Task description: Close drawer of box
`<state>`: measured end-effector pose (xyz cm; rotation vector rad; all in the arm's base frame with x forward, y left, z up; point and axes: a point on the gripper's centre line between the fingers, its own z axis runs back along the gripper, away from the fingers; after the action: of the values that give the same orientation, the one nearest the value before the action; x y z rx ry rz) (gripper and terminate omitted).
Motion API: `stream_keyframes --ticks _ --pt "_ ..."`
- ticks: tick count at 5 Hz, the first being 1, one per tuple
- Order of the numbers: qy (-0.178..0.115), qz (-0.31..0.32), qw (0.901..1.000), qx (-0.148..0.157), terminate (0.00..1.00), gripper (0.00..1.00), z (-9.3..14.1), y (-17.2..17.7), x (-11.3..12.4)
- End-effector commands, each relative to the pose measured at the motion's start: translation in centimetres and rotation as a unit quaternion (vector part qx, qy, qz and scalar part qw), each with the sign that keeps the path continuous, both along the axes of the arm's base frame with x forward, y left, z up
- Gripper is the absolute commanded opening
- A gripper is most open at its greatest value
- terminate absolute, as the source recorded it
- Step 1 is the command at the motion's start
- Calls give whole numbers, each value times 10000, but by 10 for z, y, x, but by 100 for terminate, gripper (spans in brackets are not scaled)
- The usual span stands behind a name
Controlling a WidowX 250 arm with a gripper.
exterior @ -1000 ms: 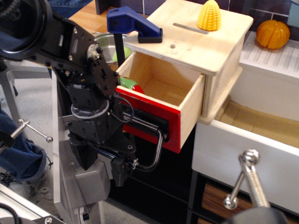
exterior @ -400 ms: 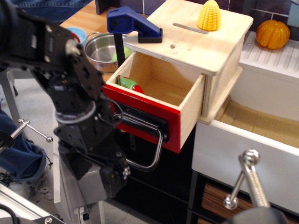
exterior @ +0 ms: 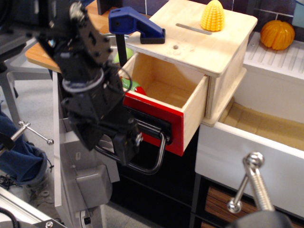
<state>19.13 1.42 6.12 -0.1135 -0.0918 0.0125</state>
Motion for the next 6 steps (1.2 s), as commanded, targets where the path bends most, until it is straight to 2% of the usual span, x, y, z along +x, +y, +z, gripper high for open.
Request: stream_keyframes --ticks 1,2,4,6 --pt "-173 202 9995 157 0 100 10 5 42" --pt "-249 171 9994 196 0 100 19 12 62" --pt "-273 315 9991 -13 0 100 38 34 103" --pt "-292 468 9984 132 0 100 33 38 139"
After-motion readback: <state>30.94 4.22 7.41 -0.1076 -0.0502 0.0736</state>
